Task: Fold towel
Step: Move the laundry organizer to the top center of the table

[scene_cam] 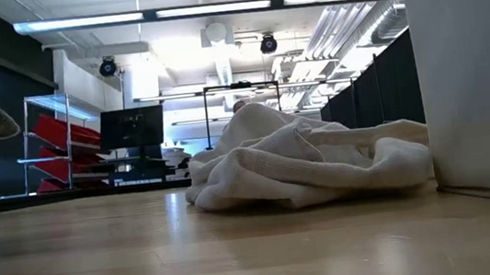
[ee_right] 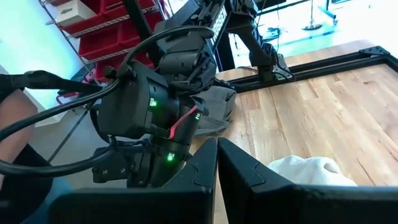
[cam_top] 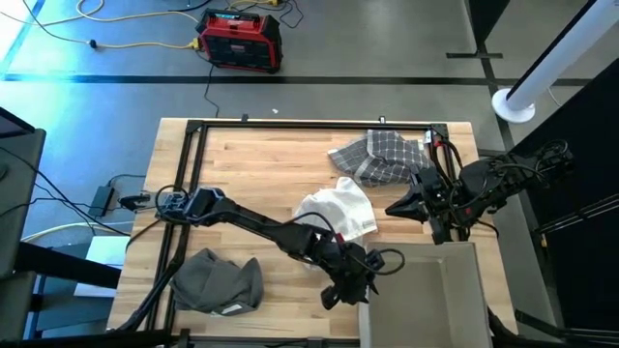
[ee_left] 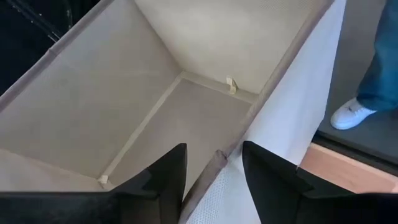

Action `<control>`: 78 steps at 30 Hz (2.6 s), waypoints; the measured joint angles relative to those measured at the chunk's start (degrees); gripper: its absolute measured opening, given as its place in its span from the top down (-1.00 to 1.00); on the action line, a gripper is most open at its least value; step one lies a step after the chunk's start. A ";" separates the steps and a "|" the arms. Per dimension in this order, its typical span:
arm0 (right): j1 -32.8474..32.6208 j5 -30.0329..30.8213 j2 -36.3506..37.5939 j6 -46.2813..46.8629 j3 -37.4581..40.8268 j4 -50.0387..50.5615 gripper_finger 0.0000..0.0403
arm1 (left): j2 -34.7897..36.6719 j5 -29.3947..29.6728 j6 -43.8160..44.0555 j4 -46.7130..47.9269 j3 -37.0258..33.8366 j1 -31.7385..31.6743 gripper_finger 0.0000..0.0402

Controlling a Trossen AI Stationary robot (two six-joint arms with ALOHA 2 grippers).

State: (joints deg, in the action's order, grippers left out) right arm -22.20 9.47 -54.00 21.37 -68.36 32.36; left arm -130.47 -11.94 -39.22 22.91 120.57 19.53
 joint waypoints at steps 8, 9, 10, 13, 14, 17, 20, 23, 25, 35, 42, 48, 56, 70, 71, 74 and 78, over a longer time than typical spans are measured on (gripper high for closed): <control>-0.02 0.03 0.00 2.93 0.00 -0.30 1.00 | -0.67 -0.73 0.19 5.59 0.27 0.00 0.28; -0.02 0.04 0.00 3.35 0.00 -0.34 1.00 | -0.68 -0.43 0.50 5.82 0.26 0.00 0.30; -0.02 0.04 0.00 3.76 0.00 -0.39 1.00 | -0.67 0.25 0.61 5.90 0.26 0.02 0.34; -0.39 0.11 0.00 5.64 0.00 -0.46 1.00 | -0.34 2.41 0.52 6.53 0.19 0.28 0.52; -0.61 0.04 0.02 5.72 0.00 -0.54 1.00 | -0.26 3.10 0.48 6.77 0.18 0.38 0.58; -1.65 -0.68 0.10 5.66 0.01 -0.73 1.00 | -0.01 5.18 0.34 7.50 0.14 0.65 0.77; -2.61 -2.30 0.99 5.64 0.01 -0.85 1.00 | 0.25 7.26 0.21 8.22 0.09 0.93 0.95; -3.43 -2.71 2.87 5.64 0.02 -2.10 1.00 | 1.83 8.26 -0.25 8.47 -0.11 1.09 0.98; -3.93 -3.05 4.61 4.92 0.02 -3.47 1.00 | 3.61 9.14 -1.63 9.17 -0.40 1.33 0.98; -5.79 -3.57 11.71 -5.09 0.02 -5.04 1.00 | 16.22 24.35 -5.03 16.19 -0.09 1.68 0.99; -6.10 -4.19 15.09 -9.02 0.02 -1.56 1.00 | 21.89 34.01 -6.09 15.66 -0.16 1.75 0.99; -6.10 -4.98 16.68 -9.00 0.02 5.23 1.00 | 24.48 42.19 -10.93 13.21 -0.08 1.34 0.99; -6.10 -5.71 16.85 -10.83 0.02 14.99 1.00 | 25.87 52.86 -19.83 11.72 0.00 -3.13 0.99; -6.10 -2.32 16.85 -8.17 0.02 21.35 1.00 | 22.40 43.24 -14.67 30.77 0.00 -21.31 0.99; -6.10 -2.11 16.85 -7.73 0.02 21.64 1.00 | 21.73 42.19 -15.10 31.94 0.00 -22.38 0.99; -6.10 -1.81 16.85 -6.97 0.02 21.97 1.00 | 20.05 40.93 -17.57 34.98 0.01 -24.12 0.99; -6.10 1.21 16.85 -8.23 0.02 22.03 1.00 | 17.82 39.37 -20.96 38.96 0.02 -26.28 0.99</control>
State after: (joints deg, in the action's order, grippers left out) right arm -28.29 10.69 -37.15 13.13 -68.34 54.39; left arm -112.65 27.43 -60.18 61.87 120.59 -6.75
